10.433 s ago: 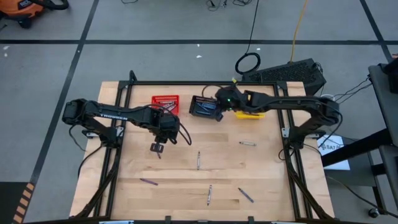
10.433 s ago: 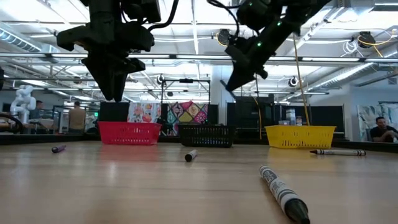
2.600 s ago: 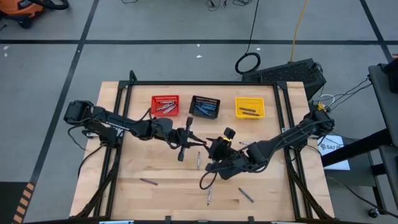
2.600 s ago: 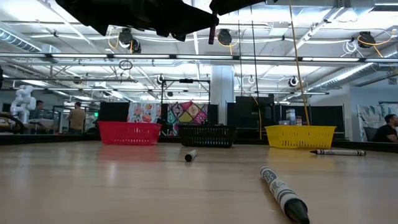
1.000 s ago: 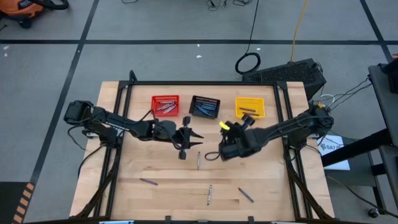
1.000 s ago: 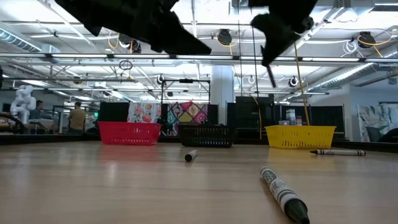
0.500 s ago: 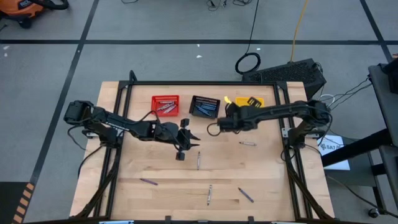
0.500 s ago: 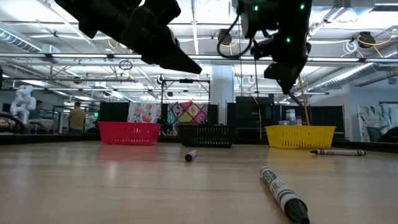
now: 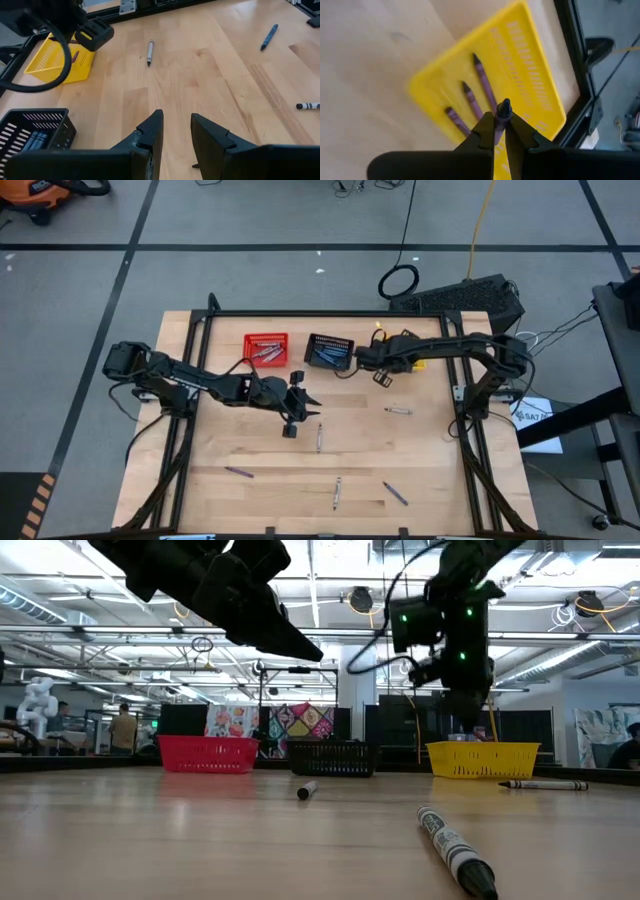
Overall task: Sort crayons
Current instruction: Put the violet crayon into the yellow bin
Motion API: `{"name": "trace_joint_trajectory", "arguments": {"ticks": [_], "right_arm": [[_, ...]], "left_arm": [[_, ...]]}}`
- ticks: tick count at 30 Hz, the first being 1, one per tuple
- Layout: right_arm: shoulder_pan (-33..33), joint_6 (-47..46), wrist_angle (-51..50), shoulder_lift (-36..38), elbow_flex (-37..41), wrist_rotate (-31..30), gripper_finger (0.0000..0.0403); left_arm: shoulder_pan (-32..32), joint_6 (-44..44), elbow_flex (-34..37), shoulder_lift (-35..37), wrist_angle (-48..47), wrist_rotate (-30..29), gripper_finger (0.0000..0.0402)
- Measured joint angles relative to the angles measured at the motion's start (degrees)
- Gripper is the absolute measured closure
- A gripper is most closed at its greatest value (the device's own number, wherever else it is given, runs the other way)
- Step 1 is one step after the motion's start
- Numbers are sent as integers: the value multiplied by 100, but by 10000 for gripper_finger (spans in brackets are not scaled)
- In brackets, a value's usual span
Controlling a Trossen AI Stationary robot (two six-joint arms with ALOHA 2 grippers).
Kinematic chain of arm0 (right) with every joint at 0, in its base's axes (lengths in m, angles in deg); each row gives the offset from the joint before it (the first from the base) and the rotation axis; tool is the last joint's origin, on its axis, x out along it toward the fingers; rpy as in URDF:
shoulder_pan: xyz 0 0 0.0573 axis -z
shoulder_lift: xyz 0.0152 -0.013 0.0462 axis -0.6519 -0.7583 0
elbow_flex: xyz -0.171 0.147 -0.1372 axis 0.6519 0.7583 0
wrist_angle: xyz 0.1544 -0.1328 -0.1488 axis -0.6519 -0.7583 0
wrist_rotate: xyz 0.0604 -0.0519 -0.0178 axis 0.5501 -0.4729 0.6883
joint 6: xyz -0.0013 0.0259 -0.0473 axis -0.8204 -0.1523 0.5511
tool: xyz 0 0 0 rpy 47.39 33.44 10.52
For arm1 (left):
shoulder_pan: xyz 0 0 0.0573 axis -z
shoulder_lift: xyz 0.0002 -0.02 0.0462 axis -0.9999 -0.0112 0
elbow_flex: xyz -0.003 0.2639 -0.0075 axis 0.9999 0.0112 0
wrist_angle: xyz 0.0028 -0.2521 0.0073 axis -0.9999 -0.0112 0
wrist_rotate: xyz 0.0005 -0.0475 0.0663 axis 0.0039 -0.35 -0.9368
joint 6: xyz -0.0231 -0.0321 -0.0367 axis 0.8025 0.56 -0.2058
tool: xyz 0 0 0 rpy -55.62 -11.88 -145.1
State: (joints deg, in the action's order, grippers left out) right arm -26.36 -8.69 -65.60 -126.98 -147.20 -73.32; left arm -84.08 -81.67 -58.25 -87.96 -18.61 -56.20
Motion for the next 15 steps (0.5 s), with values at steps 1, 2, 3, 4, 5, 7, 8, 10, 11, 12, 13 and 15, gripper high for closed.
{"name": "trace_joint_trajectory", "arguments": {"ticks": [1, 2, 3, 4, 5, 7, 8, 10, 11, 12, 13, 15], "right_arm": [[70, -8, 59, 0, 90, -12, 400], [139, -9, 127, 0, 179, -12, 400], [200, -6, 190, 0, 264, -7, 400], [253, -6, 244, 0, 345, 9, 400], [306, -1, 285, 0, 413, 63, 400], [409, 44, 409, 0, 538, 306, 400], [450, 53, 473, 0, 603, 435, 400], [509, 52, 551, 0, 702, 584, 400], [521, 50, 591, 0, 736, 592, 399], [524, 50, 619, 0, 760, 592, 397], [523, 48, 639, 0, 770, 597, 394], [521, 5, 700, 0, 770, 593, 384]], "left_arm": [[0, 0, 0, 0, 0, 0, 301], [0, 0, -2, 0, -2, 0, 301], [0, 1, -1, 0, 0, 0, 301], [0, 0, -1, 0, -2, 0, 301], [0, -1, -1, 0, -1, 0, 301], [0, -2, -2, 0, 0, 0, 301], [0, -2, -2, 0, 0, 0, 301], [0, -2, 0, 0, -2, 0, 301], [0, 0, -2, 0, 0, 0, 301], [0, -2, -2, 0, -2, 0, 301], [0, -2, -2, 0, -2, 0, 301], [0, -1, -1, 0, -1, 0, 301]]}}
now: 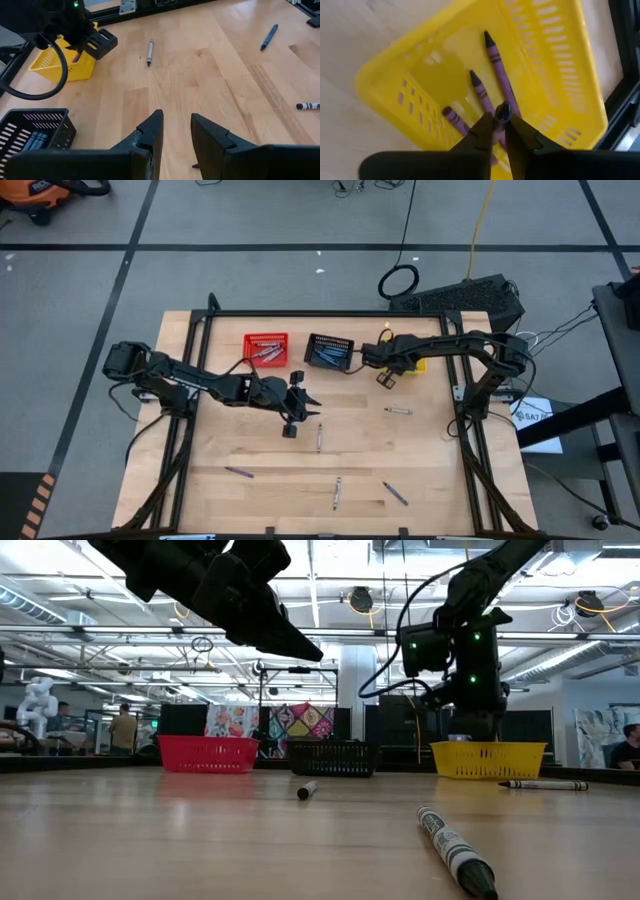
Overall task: Sort crayons
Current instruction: Put the violet crayon into the yellow bin, then put the gray crayon into the red bin
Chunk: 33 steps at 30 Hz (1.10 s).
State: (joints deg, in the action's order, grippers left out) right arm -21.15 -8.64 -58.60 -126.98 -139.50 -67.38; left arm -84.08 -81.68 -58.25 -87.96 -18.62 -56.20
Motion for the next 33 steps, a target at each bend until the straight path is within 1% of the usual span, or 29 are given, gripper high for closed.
{"name": "trace_joint_trajectory", "arguments": {"ticks": [9, 15, 19, 24, 26, 29, 33], "right_arm": [[-9, 24, 258, 0, 0, 1, 326], [-9, 24, 250, 0, -8, 3, 299], [-41, 1, -183, -2, -249, 2, 290], [-128, -253, -973, -2, -986, 9, 287], [-218, -331, -1233, -2, -1308, 201, 287], [-409, -291, -1465, -2, -1705, 848, 287], [-716, -158, -1479, 59, -1898, 1566, 287]], "left_arm": [[0, 0, 1, 0, -1, 2, 301], [0, -1, 1, 0, -7, 2, 301], [0, 1, 0, 0, -180, 2, 301], [0, 1, 1, 0, -277, 2, 301], [0, 1, 1, 0, -277, 2, 301], [0, 1, 1, 0, -328, 2, 301], [0, 1, 1, 0, -477, 3, 301]]}}
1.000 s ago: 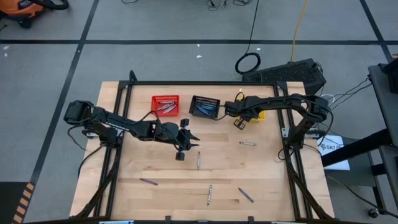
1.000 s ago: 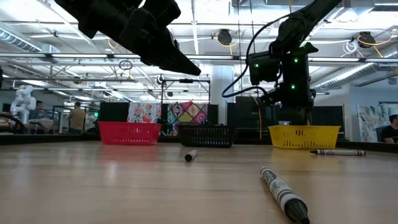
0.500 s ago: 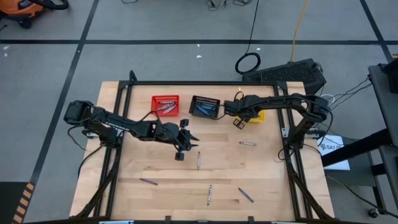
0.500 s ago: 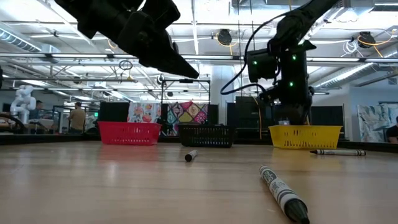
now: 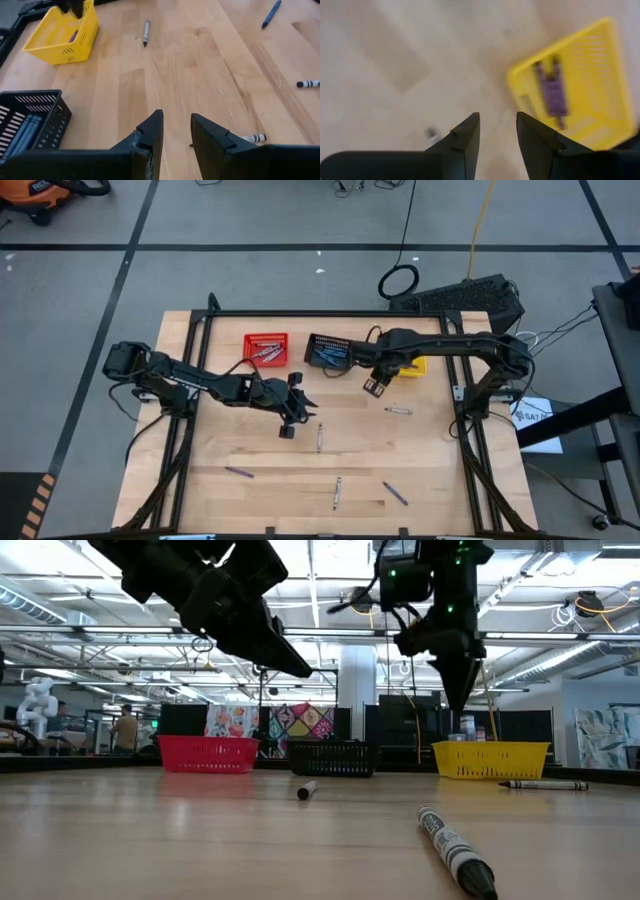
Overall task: Sort crayons
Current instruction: Put the gray crayon into the red bin
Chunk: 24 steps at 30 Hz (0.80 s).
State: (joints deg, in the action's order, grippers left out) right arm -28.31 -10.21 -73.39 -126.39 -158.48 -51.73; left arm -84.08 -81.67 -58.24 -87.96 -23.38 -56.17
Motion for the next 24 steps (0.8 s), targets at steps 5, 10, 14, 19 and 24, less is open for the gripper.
{"name": "trace_joint_trajectory", "arguments": {"ticks": [5, 10, 14, 19, 24], "right_arm": [[-435, -66, -221, 97, 5, 554, 287], [-893, -117, -442, 118, 8, 679, 287], [-1216, 28, -387, 118, 52, 856, 287], [-1481, 181, -245, 122, 497, 875, 287], [-1624, 179, 225, 122, 1291, 1116, 287]], "left_arm": [[0, 0, 0, 0, -142, 0, 301], [0, 0, 0, 0, -236, 0, 301], [0, 0, 0, 2, -245, 2, 301], [19, 17, 0, 2, -257, 24, 301], [89, 15, 0, 2, -268, 45, 301]]}}
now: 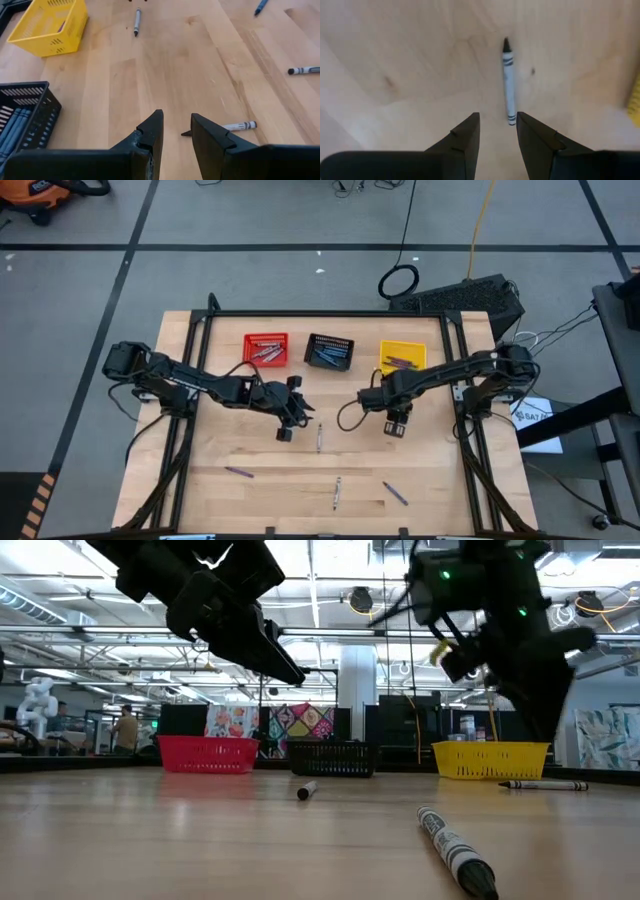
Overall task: Sort crayons
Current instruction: Put the gray crayon into the red bin
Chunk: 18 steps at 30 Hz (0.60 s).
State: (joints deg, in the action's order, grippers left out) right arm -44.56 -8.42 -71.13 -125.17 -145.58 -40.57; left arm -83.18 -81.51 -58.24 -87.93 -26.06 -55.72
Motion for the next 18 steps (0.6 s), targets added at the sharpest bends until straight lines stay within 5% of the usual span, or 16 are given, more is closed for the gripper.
{"name": "trace_joint_trajectory", "arguments": {"ticks": [18], "right_arm": [[41, 26, 1697, 26, 1472, 12, 287]], "left_arm": [[13, -15, 0, -1, 47, 7, 301]]}}
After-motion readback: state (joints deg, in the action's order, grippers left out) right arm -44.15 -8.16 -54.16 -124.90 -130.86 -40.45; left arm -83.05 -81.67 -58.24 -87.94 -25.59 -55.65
